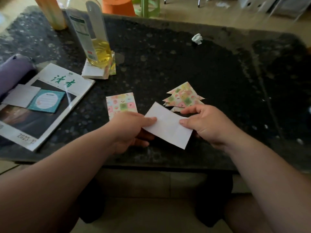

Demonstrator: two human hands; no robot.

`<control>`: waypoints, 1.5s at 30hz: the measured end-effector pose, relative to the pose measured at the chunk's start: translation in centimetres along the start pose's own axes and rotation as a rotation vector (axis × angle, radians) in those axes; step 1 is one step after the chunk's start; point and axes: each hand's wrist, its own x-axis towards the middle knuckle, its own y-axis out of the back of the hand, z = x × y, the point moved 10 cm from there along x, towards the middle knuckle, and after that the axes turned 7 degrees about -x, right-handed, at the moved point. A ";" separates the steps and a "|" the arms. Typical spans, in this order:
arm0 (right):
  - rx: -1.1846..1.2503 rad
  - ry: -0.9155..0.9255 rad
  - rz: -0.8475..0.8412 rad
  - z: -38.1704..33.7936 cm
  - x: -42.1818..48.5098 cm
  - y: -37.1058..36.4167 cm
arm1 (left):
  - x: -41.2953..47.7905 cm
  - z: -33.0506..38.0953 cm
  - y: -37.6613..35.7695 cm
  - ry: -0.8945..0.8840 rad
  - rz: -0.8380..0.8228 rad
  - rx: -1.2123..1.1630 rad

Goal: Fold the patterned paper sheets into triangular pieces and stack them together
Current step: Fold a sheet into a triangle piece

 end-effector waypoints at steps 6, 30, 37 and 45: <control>-0.467 0.183 0.242 2.0 -1.5 2.7 | -0.2 -2.0 -2.5 0.052 -0.050 0.290; -0.637 0.886 0.286 -1.7 -6.1 -3.2 | -1.7 -5.3 -5.6 0.260 -0.156 -0.103; -0.545 0.781 0.208 0.0 -4.6 -3.5 | -2.2 2.6 -2.8 -0.427 0.083 0.795; -0.251 0.350 0.154 2.9 -2.4 -1.4 | -2.2 1.8 -5.4 -0.695 -0.075 0.971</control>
